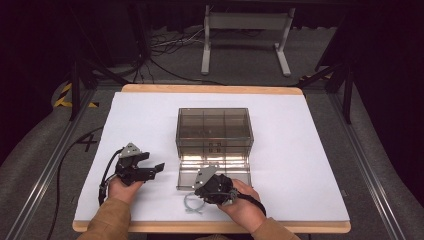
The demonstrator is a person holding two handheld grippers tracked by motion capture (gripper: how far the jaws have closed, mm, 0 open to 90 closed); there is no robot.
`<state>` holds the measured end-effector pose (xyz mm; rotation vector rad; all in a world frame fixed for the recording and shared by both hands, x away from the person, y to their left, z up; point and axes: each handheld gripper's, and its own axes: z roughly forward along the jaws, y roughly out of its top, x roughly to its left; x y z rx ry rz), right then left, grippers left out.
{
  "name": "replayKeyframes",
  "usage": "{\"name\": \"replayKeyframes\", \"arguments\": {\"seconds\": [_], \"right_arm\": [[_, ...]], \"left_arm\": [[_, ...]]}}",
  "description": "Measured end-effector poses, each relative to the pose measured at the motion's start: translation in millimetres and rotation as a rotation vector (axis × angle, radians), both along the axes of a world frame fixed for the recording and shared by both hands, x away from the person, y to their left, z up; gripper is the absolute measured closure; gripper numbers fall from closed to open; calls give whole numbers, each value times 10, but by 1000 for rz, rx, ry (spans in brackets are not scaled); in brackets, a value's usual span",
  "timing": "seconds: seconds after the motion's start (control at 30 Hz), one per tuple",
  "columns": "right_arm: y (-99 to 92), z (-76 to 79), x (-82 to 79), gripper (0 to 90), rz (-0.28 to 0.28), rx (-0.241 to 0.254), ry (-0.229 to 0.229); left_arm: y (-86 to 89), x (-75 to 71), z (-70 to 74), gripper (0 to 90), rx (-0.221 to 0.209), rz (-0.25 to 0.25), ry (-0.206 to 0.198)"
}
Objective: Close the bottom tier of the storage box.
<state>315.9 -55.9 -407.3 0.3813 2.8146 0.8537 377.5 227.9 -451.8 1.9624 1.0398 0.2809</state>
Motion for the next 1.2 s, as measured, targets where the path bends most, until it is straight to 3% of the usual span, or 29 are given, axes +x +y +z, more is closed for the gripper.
{"name": "replayKeyframes", "arguments": {"seconds": [1.2], "right_arm": [[-252,385,22,900,-64,62,-83]], "left_arm": [[-1,2,-1,228,3,1,1]]}}
